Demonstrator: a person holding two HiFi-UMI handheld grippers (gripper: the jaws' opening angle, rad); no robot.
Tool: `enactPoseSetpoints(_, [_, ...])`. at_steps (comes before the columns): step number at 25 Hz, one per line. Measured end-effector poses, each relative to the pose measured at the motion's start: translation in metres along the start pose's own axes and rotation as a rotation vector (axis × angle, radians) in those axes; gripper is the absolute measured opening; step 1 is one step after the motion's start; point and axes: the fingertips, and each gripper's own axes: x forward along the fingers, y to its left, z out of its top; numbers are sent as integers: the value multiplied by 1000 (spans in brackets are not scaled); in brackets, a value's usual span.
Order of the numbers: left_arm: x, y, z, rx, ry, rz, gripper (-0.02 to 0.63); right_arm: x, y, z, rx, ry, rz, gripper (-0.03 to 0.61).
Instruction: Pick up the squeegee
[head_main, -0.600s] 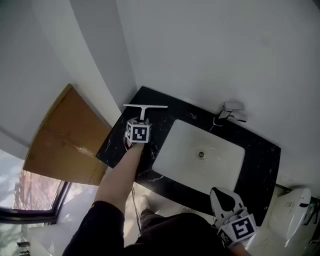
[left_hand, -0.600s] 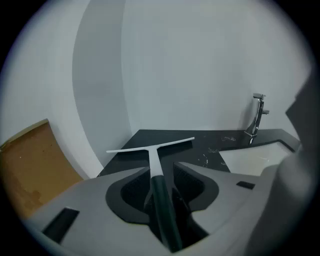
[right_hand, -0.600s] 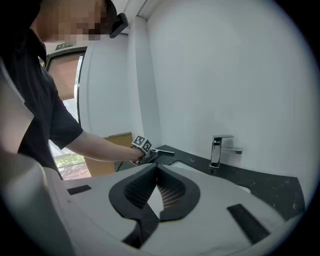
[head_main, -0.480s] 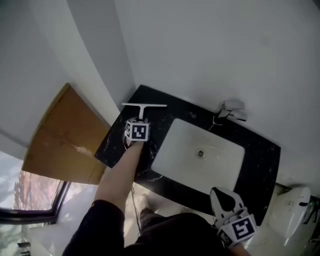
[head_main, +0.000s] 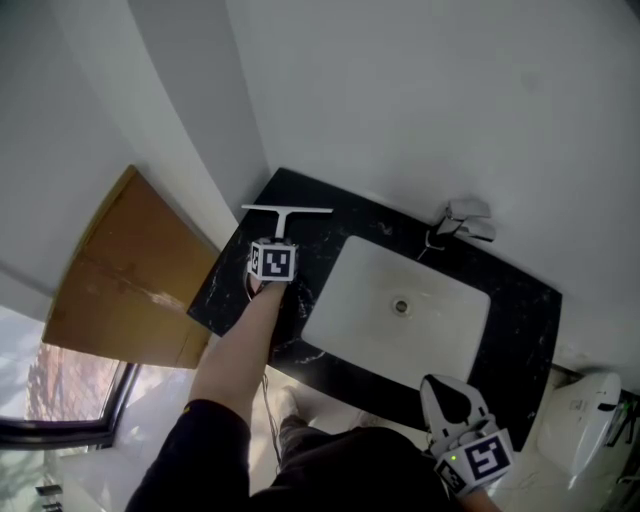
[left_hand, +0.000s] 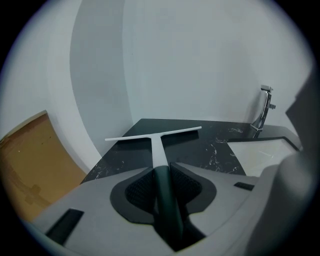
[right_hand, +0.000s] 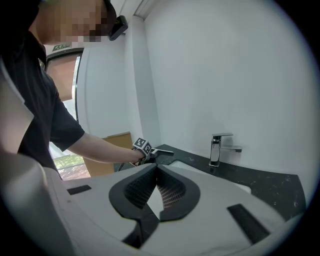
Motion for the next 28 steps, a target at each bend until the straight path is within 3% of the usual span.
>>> enactPoseSetpoints(6, [-21,4,10,30,-74,14,101,-2,5,1,-5,-15,8,9])
enactPoseSetpoints(11, [-66,-6,25,44,-180,-41,101,1,15,4,-18,-34,38,9])
enactPoseSetpoints(18, [-199,-32,42,122,-387,-156,101,13,35,11,-41,-86,99,9])
enactPoseSetpoints(23, [-303,-53,26,134,-485,-259,101,23,56,14,-52,-106,136,9])
enactPoseSetpoints(28, [-372,-66,1,144,-540,-305,100,33,76,17,-63,-121,171,9])
